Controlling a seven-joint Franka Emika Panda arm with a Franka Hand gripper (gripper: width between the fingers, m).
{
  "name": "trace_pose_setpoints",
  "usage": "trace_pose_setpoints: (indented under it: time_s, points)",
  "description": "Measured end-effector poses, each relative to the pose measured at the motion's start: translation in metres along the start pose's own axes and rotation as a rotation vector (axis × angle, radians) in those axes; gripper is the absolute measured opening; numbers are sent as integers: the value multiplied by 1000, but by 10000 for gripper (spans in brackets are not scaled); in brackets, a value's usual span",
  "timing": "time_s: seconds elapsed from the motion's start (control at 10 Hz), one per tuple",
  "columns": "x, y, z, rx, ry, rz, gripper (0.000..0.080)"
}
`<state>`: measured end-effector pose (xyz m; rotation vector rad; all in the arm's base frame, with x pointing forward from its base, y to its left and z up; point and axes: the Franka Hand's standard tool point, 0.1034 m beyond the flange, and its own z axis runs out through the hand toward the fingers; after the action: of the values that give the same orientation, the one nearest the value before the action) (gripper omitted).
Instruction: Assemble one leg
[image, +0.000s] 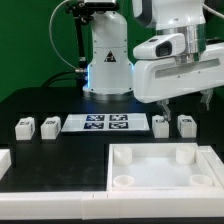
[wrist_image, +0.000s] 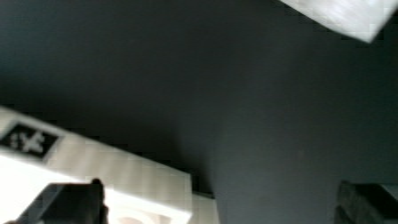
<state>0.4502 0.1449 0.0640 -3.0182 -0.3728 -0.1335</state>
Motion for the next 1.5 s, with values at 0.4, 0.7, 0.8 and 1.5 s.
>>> trace_pose_setpoints:
  time_s: [0.4, 0.7, 0.8, 1.5]
  points:
    - [-19, -28, 9, 9, -63, 251, 649]
    - [-30, -27, 10, 4, -292, 265, 649]
    - [-40, -33, 15, -7, -448, 308, 649]
    - [-47, -33, 34, 11, -900, 346, 649]
